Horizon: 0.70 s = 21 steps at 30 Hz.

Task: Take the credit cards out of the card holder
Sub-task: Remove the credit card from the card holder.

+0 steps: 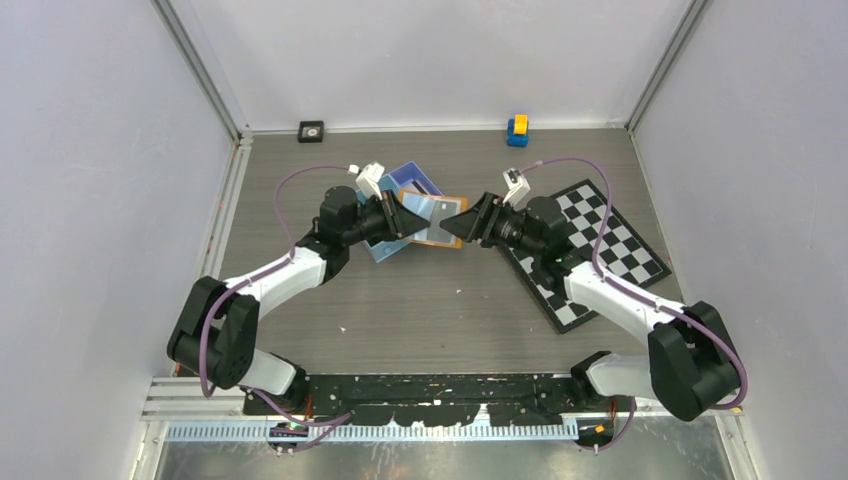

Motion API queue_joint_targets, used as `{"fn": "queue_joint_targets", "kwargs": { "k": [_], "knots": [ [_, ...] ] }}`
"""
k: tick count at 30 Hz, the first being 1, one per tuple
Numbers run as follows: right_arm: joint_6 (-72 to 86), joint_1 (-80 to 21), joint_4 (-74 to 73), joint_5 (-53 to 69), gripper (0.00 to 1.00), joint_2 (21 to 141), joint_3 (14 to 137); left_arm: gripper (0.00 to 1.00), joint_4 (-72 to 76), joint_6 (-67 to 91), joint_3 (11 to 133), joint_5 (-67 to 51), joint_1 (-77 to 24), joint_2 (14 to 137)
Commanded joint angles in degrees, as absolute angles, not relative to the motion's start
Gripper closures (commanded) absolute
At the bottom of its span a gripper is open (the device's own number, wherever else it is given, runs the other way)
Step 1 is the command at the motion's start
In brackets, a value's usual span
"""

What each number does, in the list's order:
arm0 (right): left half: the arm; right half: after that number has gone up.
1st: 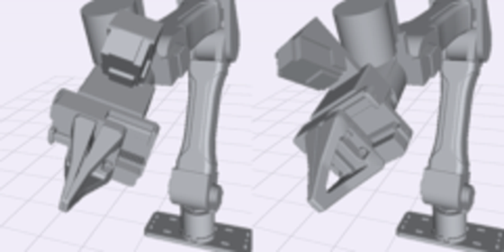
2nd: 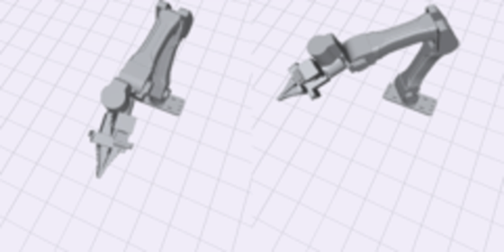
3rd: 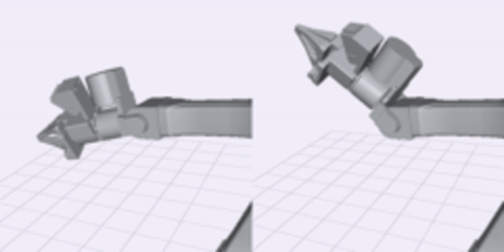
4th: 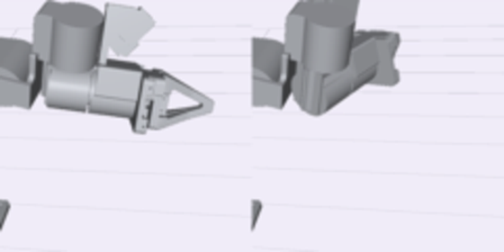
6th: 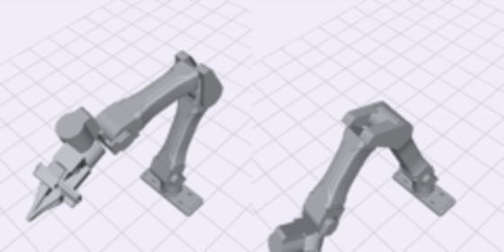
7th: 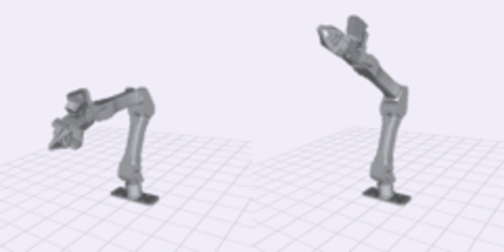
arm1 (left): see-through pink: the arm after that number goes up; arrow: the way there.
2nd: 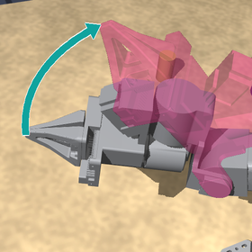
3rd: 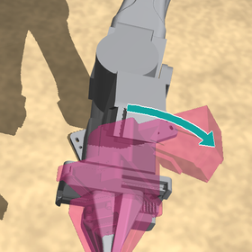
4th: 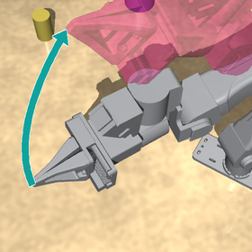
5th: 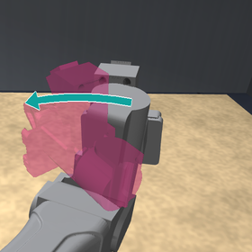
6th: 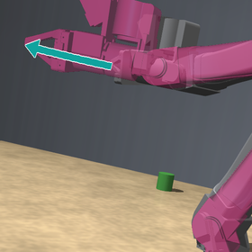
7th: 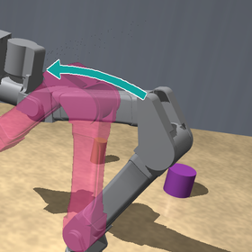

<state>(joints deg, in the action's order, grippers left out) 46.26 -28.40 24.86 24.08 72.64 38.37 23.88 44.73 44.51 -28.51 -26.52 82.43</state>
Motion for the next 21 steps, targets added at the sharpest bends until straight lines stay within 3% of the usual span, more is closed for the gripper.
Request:
{"fn": "queue_joint_targets", "kwargs": {
  "k": [1,4,12,16,18,21],
  "knots": [
    [45.5,-28.7,28.8,23.4,0.39,69.4,38.8,0.85,27.3,44.6,44.3,-28.0,-26.4,79.4],
    [45.5,-28.7,27.7,23.3,0.64,70.1,39.4,0.86,28.5,44.9,43.6,-28.3,-26.3,78.8],
    [44.6,-28.7,21.9,22.1,0.68,73.1,42.4,0.87,33.5,46.9,42.9,-31.5,-26.3,79.3],
    [44.4,-28.7,20.9,22.1,0.92,73.5,43.1,0.86,33.0,46.8,42.8,-31.0,-26.2,78.9],
    [44.5,-28.7,20.8,22.1,0.97,73.3,43.1,0.76,30.0,46.2,42.6,-28.2,-25.7,77.7],
    [44.2,-28.7,20.2,21.1,0.99,72.3,42.9,0.5,21.2,45.0,42.2,-19.1,-24.3,74.8]
  ]
}}
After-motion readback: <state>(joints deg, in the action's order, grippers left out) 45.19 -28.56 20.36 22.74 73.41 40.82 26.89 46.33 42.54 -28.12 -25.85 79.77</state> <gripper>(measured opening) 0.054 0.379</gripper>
